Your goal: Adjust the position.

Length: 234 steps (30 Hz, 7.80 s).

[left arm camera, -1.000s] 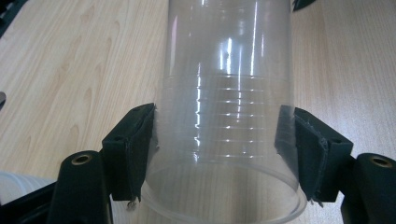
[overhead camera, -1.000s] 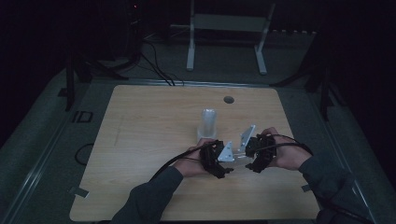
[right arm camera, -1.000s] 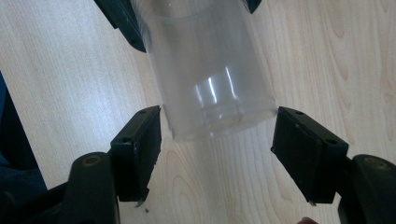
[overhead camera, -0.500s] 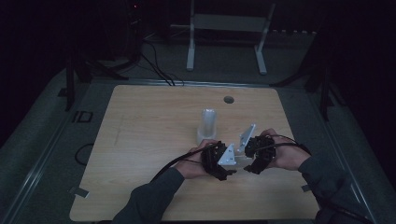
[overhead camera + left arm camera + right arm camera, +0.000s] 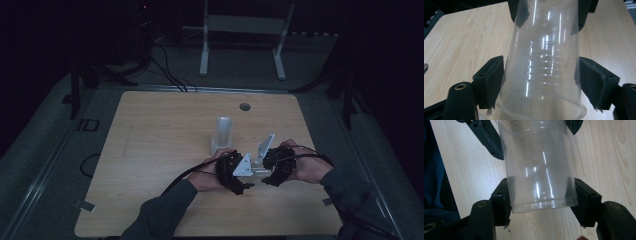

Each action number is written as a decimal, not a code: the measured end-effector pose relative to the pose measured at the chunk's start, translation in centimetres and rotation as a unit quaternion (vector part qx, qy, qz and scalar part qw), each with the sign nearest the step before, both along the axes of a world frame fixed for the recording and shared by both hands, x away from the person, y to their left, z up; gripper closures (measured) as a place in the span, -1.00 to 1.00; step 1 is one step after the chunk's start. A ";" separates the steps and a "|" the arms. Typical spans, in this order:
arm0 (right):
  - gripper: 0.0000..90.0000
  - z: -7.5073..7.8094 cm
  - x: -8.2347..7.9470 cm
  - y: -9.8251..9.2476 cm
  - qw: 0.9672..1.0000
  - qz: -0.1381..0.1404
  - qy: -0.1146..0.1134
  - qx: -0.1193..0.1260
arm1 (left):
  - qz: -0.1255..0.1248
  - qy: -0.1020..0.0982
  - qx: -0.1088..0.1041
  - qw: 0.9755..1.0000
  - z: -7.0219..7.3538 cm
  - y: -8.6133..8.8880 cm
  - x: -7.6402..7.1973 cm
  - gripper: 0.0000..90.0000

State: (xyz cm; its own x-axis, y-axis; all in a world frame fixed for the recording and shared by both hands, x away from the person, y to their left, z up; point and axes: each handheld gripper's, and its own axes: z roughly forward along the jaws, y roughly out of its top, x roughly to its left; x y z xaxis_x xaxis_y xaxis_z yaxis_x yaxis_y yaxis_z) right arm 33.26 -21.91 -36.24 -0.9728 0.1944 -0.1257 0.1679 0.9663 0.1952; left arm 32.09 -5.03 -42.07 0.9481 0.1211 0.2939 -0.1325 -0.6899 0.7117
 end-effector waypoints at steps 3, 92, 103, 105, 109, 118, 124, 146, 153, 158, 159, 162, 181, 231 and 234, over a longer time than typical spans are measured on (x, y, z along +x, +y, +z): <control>-0.09 -0.1 0.0 0.0 1.000 -0.002 -0.002 0.005 | 0.004 0.003 -0.003 1.000 0.0 0.0 0.0 -0.56; -0.07 -4.4 -2.6 -6.8 0.873 -0.273 -0.166 0.367 | 0.114 0.098 -0.154 0.977 1.5 3.3 2.7 -0.49; -0.07 -5.5 -2.9 -6.7 0.856 -0.289 -0.170 0.393 | 0.111 0.106 -0.160 0.975 1.5 3.1 2.7 -0.49; -0.07 -5.6 -3.0 -6.7 0.854 -0.291 -0.173 0.396 | 0.111 0.106 -0.158 0.975 1.5 3.1 2.7 -0.49; -0.07 -5.8 -3.1 -6.7 0.847 -0.296 -0.177 0.404 | 0.114 0.110 -0.162 0.974 1.5 3.1 2.7 -0.49; -0.07 -6.1 -3.4 -6.7 0.831 -0.307 -0.195 0.421 | 0.117 0.115 -0.166 0.972 1.5 3.0 2.7 -0.48; -0.07 -6.2 -3.5 -6.7 0.822 -0.311 -0.201 0.433 | 0.120 0.121 -0.175 0.970 1.6 3.0 2.8 -0.47; -0.07 -6.3 -3.9 -6.3 0.799 -0.308 -0.219 0.467 | 0.124 0.169 -0.233 0.950 1.8 2.4 3.3 -0.47; -0.07 -6.4 -4.1 -6.3 0.793 -0.313 -0.225 0.472 | 0.136 0.177 -0.245 0.944 2.0 2.0 3.5 -0.47; -0.07 -6.5 -4.1 -6.2 0.791 -0.316 -0.229 0.470 | 0.144 0.192 -0.260 0.935 2.4 1.6 3.7 -0.47; -0.07 -6.5 -4.1 -6.2 0.791 -0.316 -0.229 0.470 | 0.145 0.194 -0.262 0.934 2.5 1.5 3.8 -0.47; -0.07 -6.5 -4.2 -6.2 0.792 -0.315 -0.235 0.467 | 0.150 0.203 -0.268 0.930 2.6 1.2 3.8 -0.48; -0.07 -6.4 -4.3 -5.5 0.791 -0.308 -0.240 0.472 | 0.156 0.242 -0.299 0.910 2.4 -0.3 4.2 -0.67; -0.34 -6.3 -3.8 -4.7 0.831 -0.283 -0.213 0.428 | 0.178 0.205 -0.304 0.913 2.3 -1.2 3.6 -0.33; -0.32 -6.3 -3.7 -4.6 0.834 -0.282 -0.211 0.425 | 0.183 0.187 -0.287 0.921 2.4 -1.4 3.3 -0.33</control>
